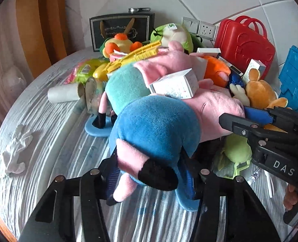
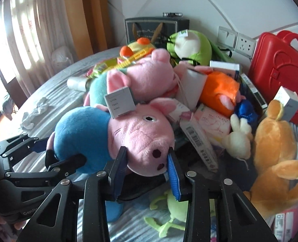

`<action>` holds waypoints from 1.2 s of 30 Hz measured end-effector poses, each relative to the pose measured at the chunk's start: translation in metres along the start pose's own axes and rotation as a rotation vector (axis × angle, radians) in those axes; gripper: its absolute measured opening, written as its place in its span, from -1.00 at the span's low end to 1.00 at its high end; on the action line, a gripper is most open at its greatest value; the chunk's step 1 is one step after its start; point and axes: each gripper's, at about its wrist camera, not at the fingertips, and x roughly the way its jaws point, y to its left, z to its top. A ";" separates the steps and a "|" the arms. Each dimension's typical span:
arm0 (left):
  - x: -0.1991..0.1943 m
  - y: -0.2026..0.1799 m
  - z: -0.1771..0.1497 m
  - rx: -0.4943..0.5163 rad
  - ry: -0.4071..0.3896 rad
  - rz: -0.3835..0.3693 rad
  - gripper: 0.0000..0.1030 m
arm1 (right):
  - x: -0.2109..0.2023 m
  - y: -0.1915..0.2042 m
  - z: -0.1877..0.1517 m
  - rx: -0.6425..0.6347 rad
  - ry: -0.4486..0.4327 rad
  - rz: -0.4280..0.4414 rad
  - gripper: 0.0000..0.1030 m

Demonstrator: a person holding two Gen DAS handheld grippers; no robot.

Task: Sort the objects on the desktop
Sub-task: 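Grasp the blue-and-pink pig plush body with left gripper while right grasps its head, then carry the pig plush with both grippers into the blue crate and release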

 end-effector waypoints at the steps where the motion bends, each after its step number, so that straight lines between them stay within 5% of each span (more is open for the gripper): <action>1: -0.010 -0.001 0.003 0.009 -0.018 0.005 0.01 | -0.007 0.001 0.002 0.003 -0.009 0.001 -0.31; 10: -0.105 -0.021 0.042 0.067 -0.201 0.008 0.00 | -0.101 0.009 0.032 0.014 -0.173 -0.015 -0.31; 20: -0.196 -0.083 0.082 0.178 -0.421 -0.112 0.01 | -0.238 -0.004 0.051 0.038 -0.398 -0.188 -0.32; 36: -0.282 -0.266 0.076 0.437 -0.603 -0.462 0.01 | -0.428 -0.075 -0.036 0.222 -0.591 -0.557 -0.31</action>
